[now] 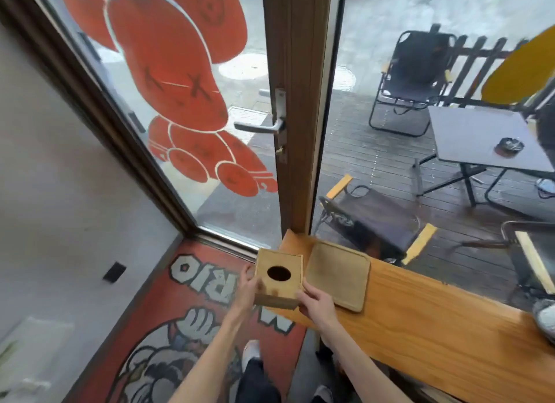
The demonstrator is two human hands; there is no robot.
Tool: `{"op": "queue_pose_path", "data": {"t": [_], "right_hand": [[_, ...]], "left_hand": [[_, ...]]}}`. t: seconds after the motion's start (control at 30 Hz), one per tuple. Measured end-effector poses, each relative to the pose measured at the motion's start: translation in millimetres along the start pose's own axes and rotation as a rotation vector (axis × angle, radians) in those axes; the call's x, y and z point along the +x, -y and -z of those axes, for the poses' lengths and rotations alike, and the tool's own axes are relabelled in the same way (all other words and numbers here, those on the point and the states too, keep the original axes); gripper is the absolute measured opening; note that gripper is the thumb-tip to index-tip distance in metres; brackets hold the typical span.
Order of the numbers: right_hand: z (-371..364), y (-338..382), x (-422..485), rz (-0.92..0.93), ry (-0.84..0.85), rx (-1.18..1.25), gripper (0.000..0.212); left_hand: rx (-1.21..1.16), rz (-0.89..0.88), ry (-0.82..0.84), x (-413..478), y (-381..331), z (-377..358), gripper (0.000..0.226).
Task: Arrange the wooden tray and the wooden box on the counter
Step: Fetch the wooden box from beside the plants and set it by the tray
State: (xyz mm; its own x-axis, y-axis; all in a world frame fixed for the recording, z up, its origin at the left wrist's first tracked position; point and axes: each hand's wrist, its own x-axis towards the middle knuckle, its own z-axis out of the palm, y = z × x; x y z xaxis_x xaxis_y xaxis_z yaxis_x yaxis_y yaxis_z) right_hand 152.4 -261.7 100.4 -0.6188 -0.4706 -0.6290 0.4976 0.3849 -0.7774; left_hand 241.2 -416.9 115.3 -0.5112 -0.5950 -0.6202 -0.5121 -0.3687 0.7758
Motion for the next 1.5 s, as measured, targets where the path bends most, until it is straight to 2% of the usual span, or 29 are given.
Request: {"op": "queue_pose_path", "data": {"t": [0.13,0.3,0.43,0.5,0.6,0.7,0.87,0.97,1.07,1.17,1.3,1.4,1.5], "right_hand": [[-9.6,11.0,49.5,-0.037,-0.13,-0.006,0.053],[-19.0,8.2,111.8,-0.123,-0.31,0.117,0.052],[-27.9,7.2,156.1,-0.138,-0.366,0.158,0.051],[-32.3,4.3,173.6,-0.145,-0.404,0.16,0.051],[-35.0,1.9,187.9,-0.145,-0.454,0.14,0.049],[-33.3,-2.0,193.0,-0.161,-0.497,0.127,0.049],[-26.2,-3.6,195.3,-0.144,-0.505,0.054,0.047],[-13.9,-4.7,193.3,-0.122,-0.489,-0.029,0.045],[18.5,-13.9,189.9,-0.13,-0.662,-0.148,0.046],[66.2,-28.6,183.7,-0.285,-0.796,-0.34,0.059],[112.1,-44.4,177.9,-0.492,-0.706,-0.314,0.075],[120.4,-48.8,177.7,-0.525,-0.61,-0.345,0.071],[117.7,-49.5,180.6,-0.51,-0.594,-0.337,0.067]], "left_hand": [[0.038,0.02,0.145,68.5,-9.7,-10.1,0.041],[0.098,-0.001,0.291,157.2,-7.9,-24.3,0.051],[0.113,0.022,0.304,209.3,-6.8,-31.2,0.055],[0.09,0.029,0.329,224.3,-6.5,-35.0,0.054],[0.086,0.018,0.386,236.6,-10.9,-39.9,0.074],[0.088,0.017,0.451,244.5,-10.0,-44.5,0.078],[0.111,0.042,0.47,254.0,-3.4,-47.8,0.08],[0.14,0.065,0.48,265.0,-2.3,-45.9,0.069],[0.199,0.088,0.513,273.4,-1.1,-45.6,0.08],[0.225,0.09,0.522,275.7,-0.5,-49.3,0.085],[0.219,0.071,0.531,273.9,1.2,-53.4,0.077],[0.223,0.062,0.534,275.0,2.0,-53.8,0.074],[0.217,0.066,0.543,277.0,1.2,-53.9,0.077]]}}
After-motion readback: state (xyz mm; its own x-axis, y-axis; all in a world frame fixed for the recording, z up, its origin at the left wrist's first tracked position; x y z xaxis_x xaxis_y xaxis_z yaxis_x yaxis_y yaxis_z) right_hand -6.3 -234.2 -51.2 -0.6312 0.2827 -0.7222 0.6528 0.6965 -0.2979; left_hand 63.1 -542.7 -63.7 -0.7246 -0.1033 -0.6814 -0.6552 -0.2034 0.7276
